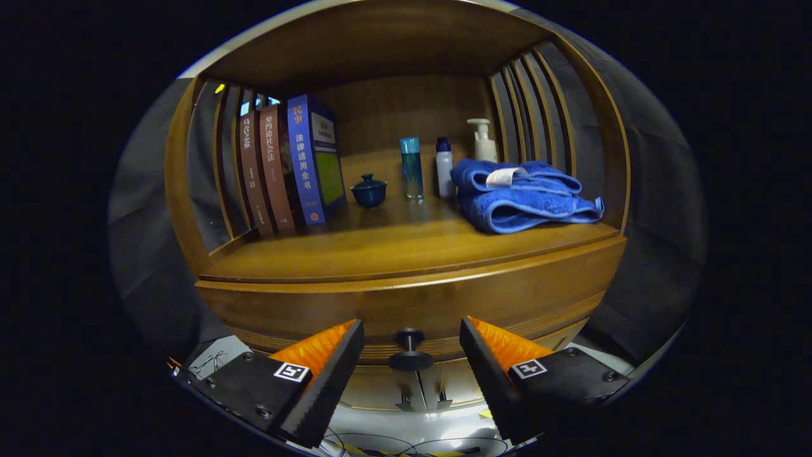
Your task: Pull open the drawer, take out the items inside it, and place them on the countertop above the cabinet.
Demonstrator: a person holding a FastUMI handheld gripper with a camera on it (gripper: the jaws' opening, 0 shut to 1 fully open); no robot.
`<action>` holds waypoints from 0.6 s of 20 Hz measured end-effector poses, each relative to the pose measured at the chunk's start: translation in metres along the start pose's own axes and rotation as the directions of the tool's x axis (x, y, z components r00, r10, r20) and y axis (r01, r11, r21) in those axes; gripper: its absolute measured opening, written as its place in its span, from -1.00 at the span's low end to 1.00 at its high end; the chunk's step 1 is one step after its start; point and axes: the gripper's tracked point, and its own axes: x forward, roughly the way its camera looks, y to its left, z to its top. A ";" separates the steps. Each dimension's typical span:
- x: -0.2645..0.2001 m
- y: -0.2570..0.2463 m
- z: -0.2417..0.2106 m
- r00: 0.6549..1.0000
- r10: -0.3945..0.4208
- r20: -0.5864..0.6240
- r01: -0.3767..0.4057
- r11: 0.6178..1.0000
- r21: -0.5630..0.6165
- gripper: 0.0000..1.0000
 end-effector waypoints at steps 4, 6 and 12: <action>0.010 0.000 -0.019 0.998 -0.001 -0.070 0.002 1.000 0.010 0.50; 0.017 -0.002 -0.019 0.998 -0.010 -0.057 0.011 1.000 0.008 0.03; 0.013 -0.001 -0.020 0.996 -0.030 -0.085 0.027 0.999 -0.039 -0.38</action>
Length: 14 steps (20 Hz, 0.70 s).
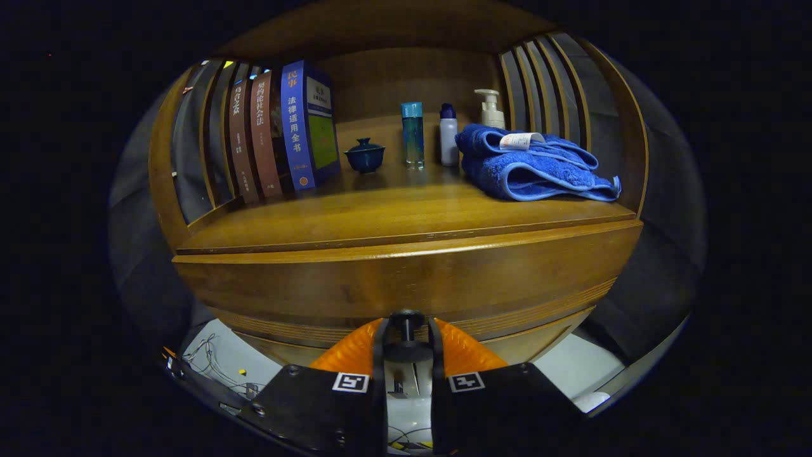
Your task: Pull open the drawer, take out the items inside it, and place them on the countertop above the cabinet.
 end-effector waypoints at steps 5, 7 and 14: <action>-0.012 0.001 -0.007 0.998 0.040 -0.055 -0.040 0.999 -0.003 -0.38; -0.027 -0.002 -0.015 0.995 0.051 -0.080 -0.052 0.999 -0.015 -0.38; -0.101 -0.009 -0.052 0.984 0.066 -0.164 -0.071 0.997 -0.024 -0.38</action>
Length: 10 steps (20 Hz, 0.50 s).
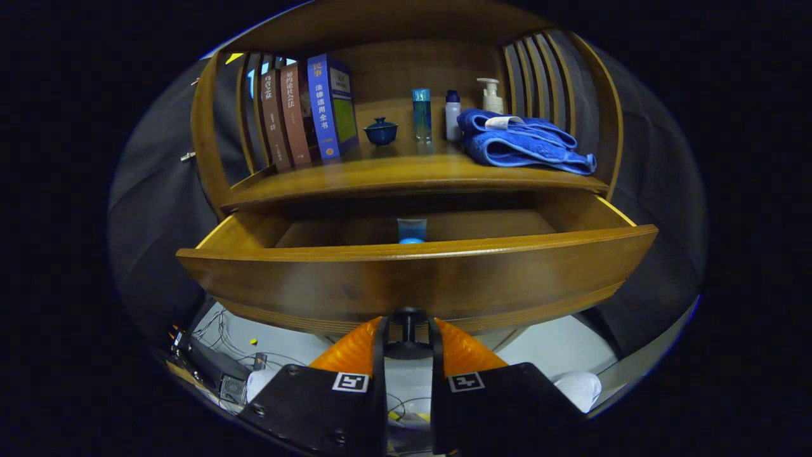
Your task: Pull open the drawer, take out the items inside it, and place them on the countertop above the cabinet.
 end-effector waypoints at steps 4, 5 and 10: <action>-0.029 0.000 -0.021 0.999 0.019 -0.038 -0.019 1.000 -0.015 -0.39; -0.034 0.000 -0.024 0.999 0.021 -0.046 -0.022 1.000 -0.014 -0.38; -0.051 -0.002 -0.041 0.996 0.021 -0.091 -0.020 1.000 0.007 -0.39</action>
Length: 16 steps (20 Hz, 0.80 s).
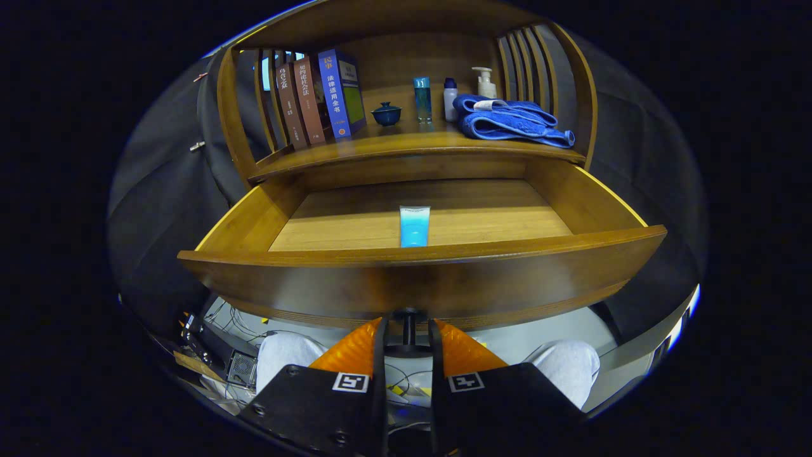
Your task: Pull open the drawer, take out the items inside it, and place them on the countertop above the cabinet.
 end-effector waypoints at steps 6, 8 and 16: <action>-0.007 -0.001 -0.009 1.000 -0.005 -0.018 0.005 1.000 0.022 -0.22; -0.021 -0.002 -0.002 0.999 -0.025 0.026 0.025 0.999 0.023 0.40; -0.072 0.002 0.061 0.989 -0.023 0.145 0.017 0.999 0.042 1.00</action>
